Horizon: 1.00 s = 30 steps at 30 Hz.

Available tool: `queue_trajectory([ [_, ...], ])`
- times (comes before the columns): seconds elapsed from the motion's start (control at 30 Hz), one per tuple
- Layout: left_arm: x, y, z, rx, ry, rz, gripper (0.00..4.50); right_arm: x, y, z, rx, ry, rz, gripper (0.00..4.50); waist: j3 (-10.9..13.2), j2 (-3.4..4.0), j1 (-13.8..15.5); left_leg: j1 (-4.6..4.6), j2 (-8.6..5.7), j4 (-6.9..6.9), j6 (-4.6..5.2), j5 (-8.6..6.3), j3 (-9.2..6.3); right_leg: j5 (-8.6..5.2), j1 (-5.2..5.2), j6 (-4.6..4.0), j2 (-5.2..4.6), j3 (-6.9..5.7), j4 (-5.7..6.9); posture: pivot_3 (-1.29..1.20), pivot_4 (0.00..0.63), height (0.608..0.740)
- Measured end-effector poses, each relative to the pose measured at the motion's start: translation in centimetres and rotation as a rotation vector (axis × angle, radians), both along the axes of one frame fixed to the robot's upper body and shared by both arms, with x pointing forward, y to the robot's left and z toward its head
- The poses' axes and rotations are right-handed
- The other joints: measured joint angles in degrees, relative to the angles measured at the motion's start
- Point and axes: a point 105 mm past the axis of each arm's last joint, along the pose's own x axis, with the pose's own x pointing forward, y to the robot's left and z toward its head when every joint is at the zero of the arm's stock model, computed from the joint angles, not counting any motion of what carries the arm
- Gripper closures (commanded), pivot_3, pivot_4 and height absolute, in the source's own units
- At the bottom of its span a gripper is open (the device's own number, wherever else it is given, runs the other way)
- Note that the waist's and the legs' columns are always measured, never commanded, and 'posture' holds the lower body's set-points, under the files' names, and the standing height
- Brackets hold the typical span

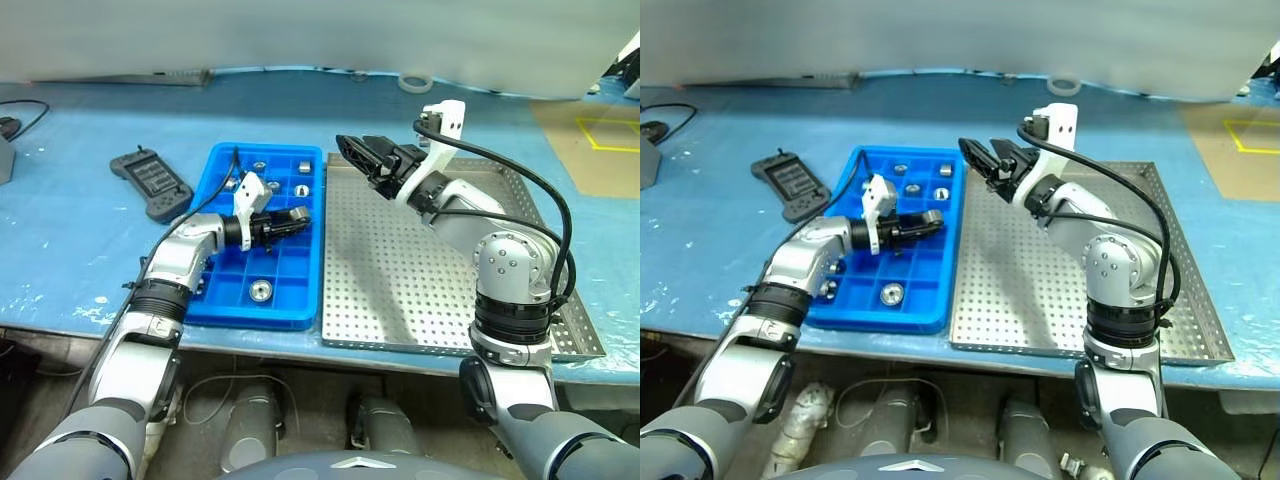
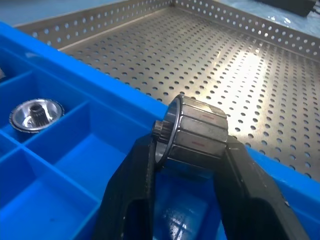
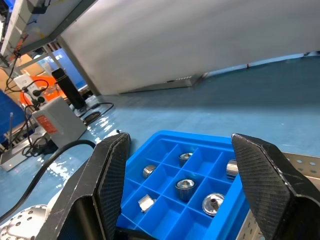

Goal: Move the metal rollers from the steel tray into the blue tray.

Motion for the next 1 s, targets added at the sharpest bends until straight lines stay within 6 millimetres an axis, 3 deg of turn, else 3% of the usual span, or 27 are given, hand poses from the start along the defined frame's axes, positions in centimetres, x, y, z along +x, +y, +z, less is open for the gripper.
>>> queue_trajectory([
  [0.17, -0.1, 0.3, -0.8, 0.028, 0.026, 0.001, 3.28, 0.0, -0.3, -0.3, -0.002, 0.005, -0.018, 1.02, 0.0, 0.0, -0.4, 0.0, 0.0, 0.03, 0.02, -0.01, 0.0, 0.0, 0.02, -0.01, -0.01, -0.01, 0.0, -0.17, 0.15, 0.74],
  [0.37, 0.0, 0.5, -0.7, 0.046, -0.003, 0.003, 1.36, 0.0, -0.5, -0.3, -0.002, 0.007, -0.026, 1.02, 0.0, 0.0, -0.3, 0.13, 0.0, 0.04, 0.01, -0.01, 0.0, 0.0, 0.15, -0.01, -0.01, -0.01, 0.02, -0.17, 0.15, 0.74],
  [0.57, 0.2, 1.0, -0.3, 0.04, -0.013, 0.022, 1.36, 0.0, -0.4, -0.3, -0.004, 0.005, -0.022, 1.02, 0.0, -0.01, -0.4, 0.19, 0.01, 0.06, -0.18, -0.08, 0.0, -0.01, 0.17, -0.01, -0.01, 0.0, 0.02, -0.15, 0.15, 0.74],
  [0.73, -0.2, 3.1, 4.5, -0.064, -0.08, 0.027, 1.36, -0.4, -1.6, -1.0, -0.086, -0.006, -0.005, 1.02, 0.0, -0.02, -0.3, 0.15, 0.02, 0.02, -0.16, -0.09, 0.0, -0.01, 0.13, -0.02, 0.0, -0.01, 0.03, -0.14, 0.15, 0.74],
  [0.87, -2.2, 6.6, 8.5, -0.024, -0.165, -0.004, 1.36, -1.8, -5.1, -5.3, -0.396, 0.018, 0.022, 1.02, 0.0, -0.01, 0.0, 0.1, 0.0, 0.0, -0.03, -0.21, 0.01, -0.01, 0.18, -0.01, -0.01, -0.03, -0.17, -0.12, 0.15, 0.74],
  [1.0, -2.9, 7.6, 9.4, -0.02, -0.166, 0.001, 1.36, -2.0, -8.7, -7.7, -0.599, 0.018, -0.012, 1.02, 0.0, -0.01, 0.3, 0.13, 0.0, 0.04, -0.05, -0.2, 0.0, -0.02, 0.23, -0.01, -0.02, -0.03, -0.16, -0.1, 0.15, 0.74],
])
